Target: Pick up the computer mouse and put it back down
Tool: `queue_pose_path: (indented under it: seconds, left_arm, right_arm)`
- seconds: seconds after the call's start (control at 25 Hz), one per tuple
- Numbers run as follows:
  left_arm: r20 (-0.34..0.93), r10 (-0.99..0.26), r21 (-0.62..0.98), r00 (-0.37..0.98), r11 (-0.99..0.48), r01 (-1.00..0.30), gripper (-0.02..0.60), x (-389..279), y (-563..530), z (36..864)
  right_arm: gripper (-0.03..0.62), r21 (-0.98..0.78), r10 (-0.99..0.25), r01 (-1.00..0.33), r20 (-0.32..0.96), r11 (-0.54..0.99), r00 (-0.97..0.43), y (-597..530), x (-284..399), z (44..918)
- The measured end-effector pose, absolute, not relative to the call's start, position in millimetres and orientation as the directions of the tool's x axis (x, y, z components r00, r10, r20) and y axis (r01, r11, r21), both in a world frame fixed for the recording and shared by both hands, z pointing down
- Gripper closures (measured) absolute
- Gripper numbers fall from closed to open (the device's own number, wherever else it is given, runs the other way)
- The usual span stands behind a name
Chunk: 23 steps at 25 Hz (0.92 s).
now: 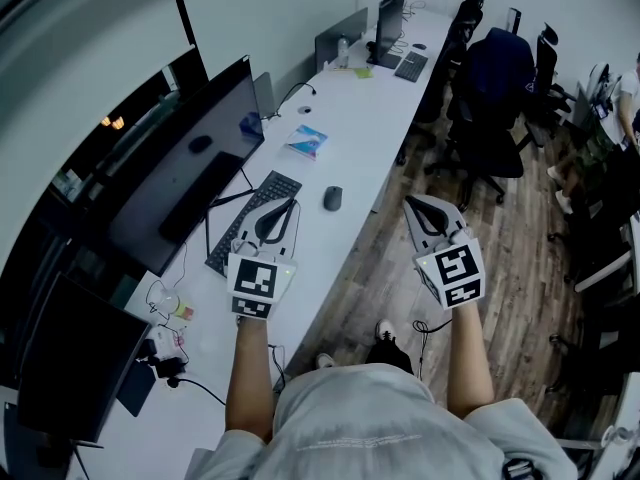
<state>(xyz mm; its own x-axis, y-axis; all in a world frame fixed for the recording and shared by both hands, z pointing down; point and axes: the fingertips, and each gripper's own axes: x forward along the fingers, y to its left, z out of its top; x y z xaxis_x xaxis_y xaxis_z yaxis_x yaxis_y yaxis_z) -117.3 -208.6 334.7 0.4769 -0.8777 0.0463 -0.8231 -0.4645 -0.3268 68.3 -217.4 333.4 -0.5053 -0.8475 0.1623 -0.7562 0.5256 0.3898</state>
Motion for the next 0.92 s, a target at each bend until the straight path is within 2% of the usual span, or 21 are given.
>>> queue_pose_path:
  seconds: [0.92]
  left_arm:
    - [0.081,-0.879,-0.313,0.470,-0.470,-0.825,0.568,-118.4,-225.9,348.9]
  right_arm:
    - [0.592,0.389,-0.855,-0.763,0.177,0.516,-0.488,-232.1,75.5,345.3]
